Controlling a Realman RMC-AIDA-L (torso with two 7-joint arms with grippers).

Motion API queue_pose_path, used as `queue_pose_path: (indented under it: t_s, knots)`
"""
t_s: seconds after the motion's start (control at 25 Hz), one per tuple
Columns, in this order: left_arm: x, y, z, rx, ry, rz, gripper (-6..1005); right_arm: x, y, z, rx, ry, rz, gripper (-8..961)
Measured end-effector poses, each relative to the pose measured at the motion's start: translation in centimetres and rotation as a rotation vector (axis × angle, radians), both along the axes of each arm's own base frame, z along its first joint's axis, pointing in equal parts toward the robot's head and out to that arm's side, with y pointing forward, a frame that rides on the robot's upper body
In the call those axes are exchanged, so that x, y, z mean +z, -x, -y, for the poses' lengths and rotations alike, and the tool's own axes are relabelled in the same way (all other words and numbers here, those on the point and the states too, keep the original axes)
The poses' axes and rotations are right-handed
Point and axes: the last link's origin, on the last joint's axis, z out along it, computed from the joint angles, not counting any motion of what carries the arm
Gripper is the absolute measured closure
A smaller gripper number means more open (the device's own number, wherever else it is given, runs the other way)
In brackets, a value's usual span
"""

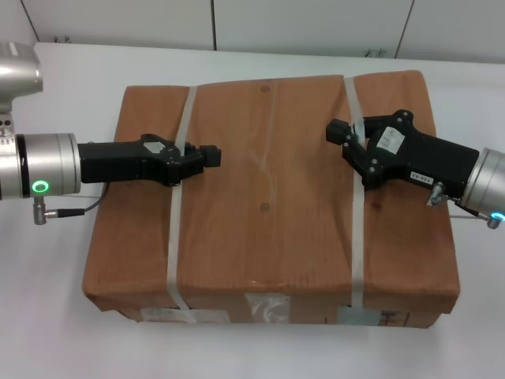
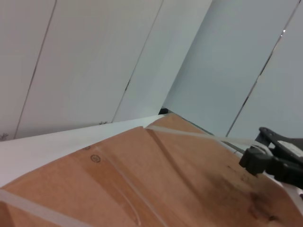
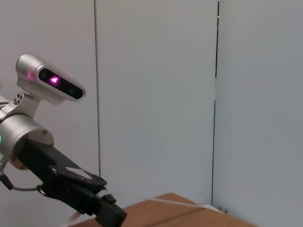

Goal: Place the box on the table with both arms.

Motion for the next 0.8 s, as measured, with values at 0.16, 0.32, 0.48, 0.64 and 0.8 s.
queue_pose_path:
  t_s: [0.16,0.32,0.48,0.64,0.8]
  knots:
    - [-0.5,0.2,-0.1,0.016,-0.006,-0.016,912,-0.3,-0.3,-0.1,-0.017,-0.002,0.017,912]
    - [-1.0,0.4,-0.2,0.036,-0.013,-0.035,912,-0.9,-0.7,0.0,-0.039,-0.003,0.041,912]
    - [-1.3,0.8,-0.4,0.058,-0.025,-0.060,912,-1.3,-0.9,-0.2,-0.060,-0.005,0.060,913]
    - [-2.0,1.2,-0.6,0.081,-0.038,-0.091,912,-1.6,-1.2,-0.4,-0.084,-0.009,0.081,913]
    - [-2.7,1.6,-0.7,0.105,-0.054,-0.123,912,-2.3,-1.8,-1.0,-0.138,-0.014,0.132,913]
